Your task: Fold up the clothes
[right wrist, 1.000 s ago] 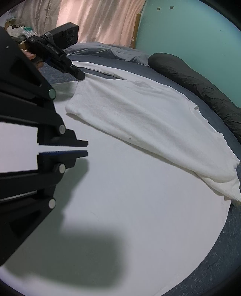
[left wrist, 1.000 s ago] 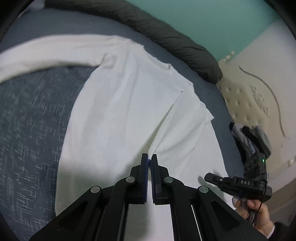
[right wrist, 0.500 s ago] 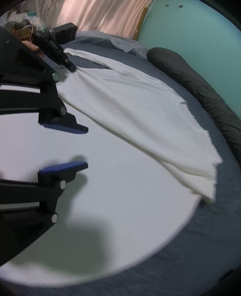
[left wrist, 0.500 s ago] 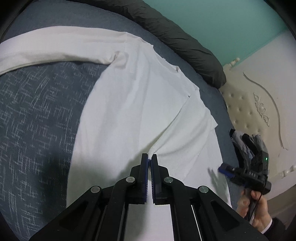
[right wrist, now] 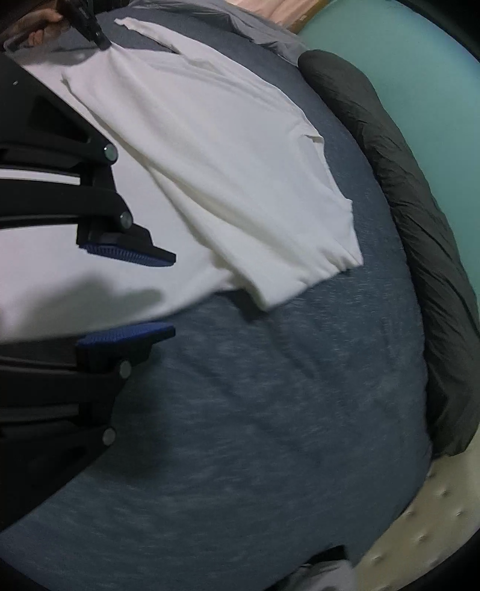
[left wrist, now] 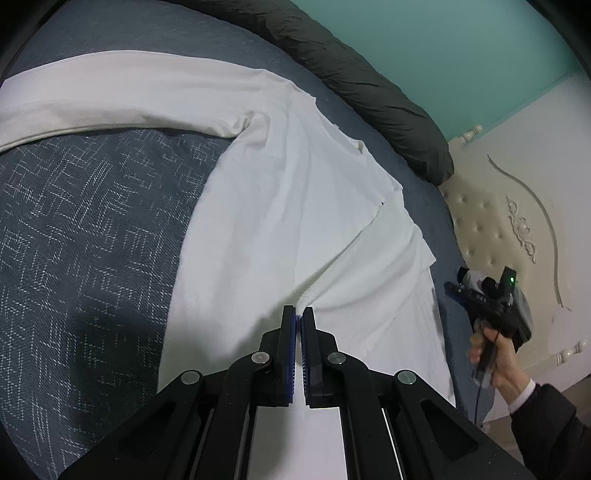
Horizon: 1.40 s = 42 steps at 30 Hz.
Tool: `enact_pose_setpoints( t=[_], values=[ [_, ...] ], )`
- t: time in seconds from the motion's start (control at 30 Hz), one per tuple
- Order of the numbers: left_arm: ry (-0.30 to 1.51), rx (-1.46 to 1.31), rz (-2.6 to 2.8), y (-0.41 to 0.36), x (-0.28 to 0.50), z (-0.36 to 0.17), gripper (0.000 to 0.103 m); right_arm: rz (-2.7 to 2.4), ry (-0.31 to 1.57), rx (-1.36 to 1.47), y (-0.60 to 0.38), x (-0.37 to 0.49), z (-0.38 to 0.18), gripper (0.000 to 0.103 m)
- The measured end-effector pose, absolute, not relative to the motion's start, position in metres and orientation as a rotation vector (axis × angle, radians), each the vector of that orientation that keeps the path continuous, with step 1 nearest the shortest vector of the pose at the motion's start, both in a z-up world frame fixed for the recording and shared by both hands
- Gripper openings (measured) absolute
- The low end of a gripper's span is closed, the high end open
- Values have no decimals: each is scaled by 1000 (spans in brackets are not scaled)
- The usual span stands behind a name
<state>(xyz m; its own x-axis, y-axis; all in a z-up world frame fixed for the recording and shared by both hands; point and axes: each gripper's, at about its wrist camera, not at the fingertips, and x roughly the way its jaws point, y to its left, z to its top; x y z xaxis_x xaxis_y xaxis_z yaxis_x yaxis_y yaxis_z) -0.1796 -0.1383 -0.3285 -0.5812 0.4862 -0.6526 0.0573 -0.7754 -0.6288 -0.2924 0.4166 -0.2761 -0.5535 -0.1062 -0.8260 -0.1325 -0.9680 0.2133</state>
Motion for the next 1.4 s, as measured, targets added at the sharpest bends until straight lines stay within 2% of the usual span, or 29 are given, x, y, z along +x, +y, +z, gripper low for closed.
enact_pose_setpoints(
  t=[0.13, 0.43, 0.77, 0.9, 1.4],
  values=[
    [-883, -1284, 2441, -139, -181, -329, 3, 2708, 309, -1492, 422, -322, -285, 32],
    [-911, -1280, 2454, -145, -184, -333, 3, 2715, 253, -1507, 422, -354, -307, 32],
    [-923, -1285, 2453, -146, -184, -336, 3, 2758, 270, -1441, 426, -376, -311, 31],
    [-928, -1290, 2449, -146, -183, -337, 3, 2811, 309, -1433, 426, -376, -310, 31],
    [-936, -1291, 2446, -146, -182, -339, 3, 2921, 258, -1395, 417, -358, -295, 31]
  ],
)
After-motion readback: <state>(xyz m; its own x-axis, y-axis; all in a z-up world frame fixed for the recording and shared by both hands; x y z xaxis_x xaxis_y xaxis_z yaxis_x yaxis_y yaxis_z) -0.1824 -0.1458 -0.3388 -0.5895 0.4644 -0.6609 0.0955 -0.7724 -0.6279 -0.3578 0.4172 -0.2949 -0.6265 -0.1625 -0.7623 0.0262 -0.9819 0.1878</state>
